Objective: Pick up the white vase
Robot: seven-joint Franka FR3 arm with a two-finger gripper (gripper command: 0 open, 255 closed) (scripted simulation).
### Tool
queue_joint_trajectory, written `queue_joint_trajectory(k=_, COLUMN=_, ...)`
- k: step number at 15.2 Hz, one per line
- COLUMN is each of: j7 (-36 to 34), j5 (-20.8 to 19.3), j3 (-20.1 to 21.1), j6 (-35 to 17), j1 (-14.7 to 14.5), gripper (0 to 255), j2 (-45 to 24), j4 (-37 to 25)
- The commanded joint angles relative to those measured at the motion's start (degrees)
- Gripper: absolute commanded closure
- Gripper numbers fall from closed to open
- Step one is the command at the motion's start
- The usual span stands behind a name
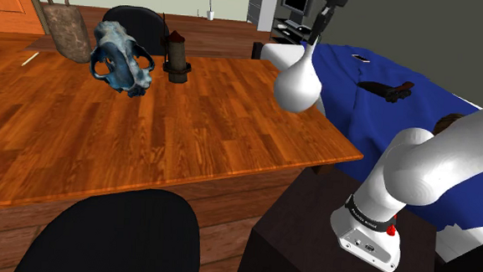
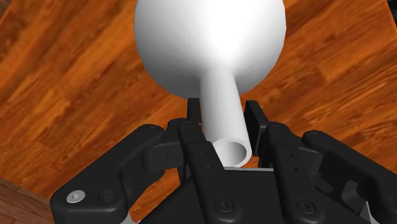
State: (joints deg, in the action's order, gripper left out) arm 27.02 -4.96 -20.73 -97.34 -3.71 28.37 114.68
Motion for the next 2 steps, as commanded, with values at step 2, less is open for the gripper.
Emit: queue_joint_trajectory(k=2, j7=0.00, j5=0.11, j3=0.03, j6=0.74, j1=-0.09, gripper=255, j2=-0.28, j4=-1.11)
